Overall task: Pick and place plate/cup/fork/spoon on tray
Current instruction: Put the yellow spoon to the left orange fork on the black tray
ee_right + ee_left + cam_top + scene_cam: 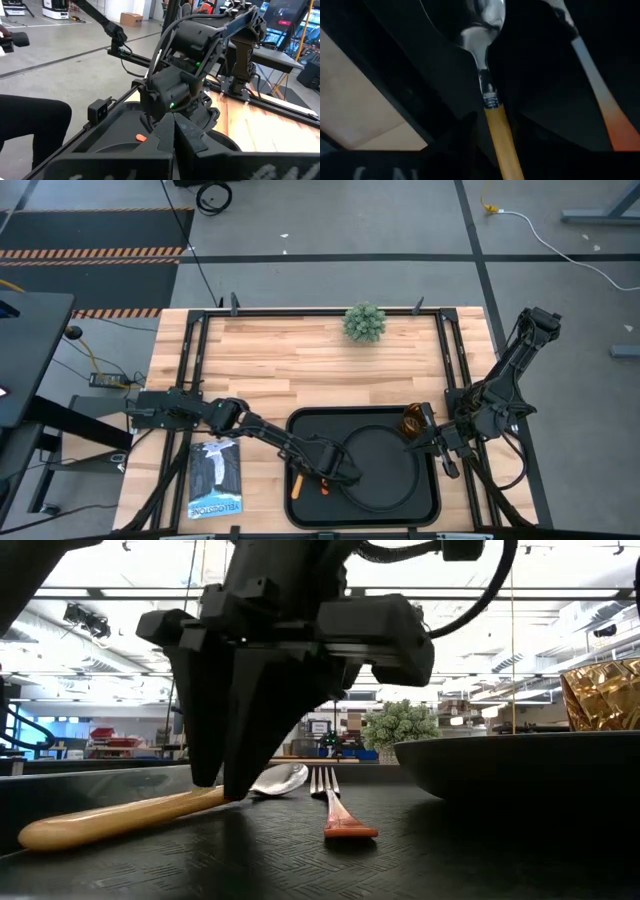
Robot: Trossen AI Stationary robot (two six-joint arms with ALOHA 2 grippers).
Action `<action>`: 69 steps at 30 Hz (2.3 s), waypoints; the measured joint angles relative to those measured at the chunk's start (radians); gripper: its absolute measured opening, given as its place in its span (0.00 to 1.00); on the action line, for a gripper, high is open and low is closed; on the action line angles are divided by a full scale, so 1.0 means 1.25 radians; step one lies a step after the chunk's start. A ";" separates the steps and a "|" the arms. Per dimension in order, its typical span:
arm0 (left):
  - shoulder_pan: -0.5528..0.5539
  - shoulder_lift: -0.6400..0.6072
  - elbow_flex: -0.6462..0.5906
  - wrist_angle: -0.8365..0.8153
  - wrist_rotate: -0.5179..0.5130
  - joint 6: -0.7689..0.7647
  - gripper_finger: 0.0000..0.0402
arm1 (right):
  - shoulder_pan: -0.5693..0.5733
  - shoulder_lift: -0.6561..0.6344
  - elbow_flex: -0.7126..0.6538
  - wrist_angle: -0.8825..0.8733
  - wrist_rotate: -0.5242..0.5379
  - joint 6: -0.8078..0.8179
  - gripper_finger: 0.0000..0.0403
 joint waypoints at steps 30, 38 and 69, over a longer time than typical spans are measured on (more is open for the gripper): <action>0.023 0.018 0.001 0.078 0.058 -0.239 0.22 | 0.000 0.000 0.000 0.000 -0.005 -0.015 0.02; 0.030 0.017 0.001 0.079 0.075 -0.217 0.22 | 0.000 0.000 0.000 0.000 -0.018 -0.018 0.02; 0.047 -0.001 0.000 0.128 0.031 -0.317 0.22 | 0.000 0.000 0.000 0.000 -0.018 -0.015 0.02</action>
